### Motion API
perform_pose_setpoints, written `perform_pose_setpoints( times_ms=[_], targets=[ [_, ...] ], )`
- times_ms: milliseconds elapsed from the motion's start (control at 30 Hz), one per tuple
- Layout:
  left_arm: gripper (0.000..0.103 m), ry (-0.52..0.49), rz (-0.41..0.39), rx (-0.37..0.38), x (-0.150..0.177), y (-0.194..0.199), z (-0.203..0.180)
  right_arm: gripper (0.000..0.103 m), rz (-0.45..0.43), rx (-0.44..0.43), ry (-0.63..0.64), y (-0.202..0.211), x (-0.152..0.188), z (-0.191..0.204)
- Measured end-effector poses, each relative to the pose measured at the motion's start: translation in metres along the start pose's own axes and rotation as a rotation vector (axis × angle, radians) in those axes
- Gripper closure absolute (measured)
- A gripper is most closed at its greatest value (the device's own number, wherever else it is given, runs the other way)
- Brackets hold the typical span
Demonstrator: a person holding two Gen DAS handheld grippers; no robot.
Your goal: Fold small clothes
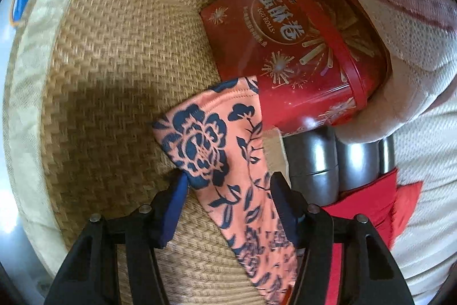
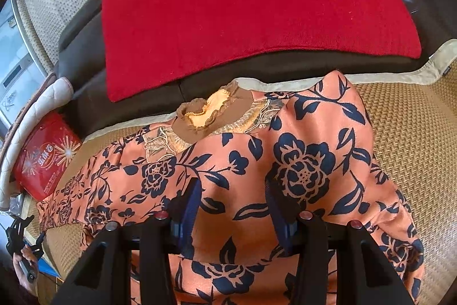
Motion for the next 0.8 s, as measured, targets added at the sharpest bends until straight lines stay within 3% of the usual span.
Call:
perform_pose_setpoints(
  times_ms=[100, 167, 233, 300, 533, 700, 800],
  targets=[
    [0.044, -0.023, -0.014, -0.002, 0.003, -0.004, -0.002, 0.052, -0.010, 0.006, -0.001, 0.001, -0.002, -0.002],
    [0.054, -0.030, -0.028, -0.002, 0.004, -0.008, -0.005, 0.052, -0.015, 0.008, -0.006, 0.002, -0.003, -0.003],
    [0.084, -0.045, -0.028, -0.015, 0.004, -0.014, -0.008, 0.052, -0.021, 0.012, -0.005, 0.002, -0.003, -0.004],
    [0.097, -0.068, -0.032, -0.025, 0.005, -0.021, -0.010, 0.053, -0.028, 0.015, 0.002, 0.003, -0.004, -0.004],
    [0.098, -0.202, -0.063, -0.004, 0.012, -0.023, -0.044, 0.061, -0.060, 0.028, 0.008, 0.008, -0.009, -0.010],
    [0.099, -0.402, -0.069, 0.091, 0.038, -0.004, -0.113, 0.061, -0.085, 0.052, -0.081, 0.019, -0.020, -0.035],
    [0.099, -0.529, -0.047, 0.179, 0.072, 0.010, -0.164, 0.061, -0.100, 0.072, -0.140, 0.027, -0.027, -0.053]
  ],
)
Point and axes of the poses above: each gripper's, at about its wrist camera, not at the fingertips, and y roughly against the way its jaws point, z to its left, x to its underside, the point moved 5 cm from there along -y, roughly the way its jaws point, and after that the axes turned 15 degrees about -z, right-handed, at the moved point
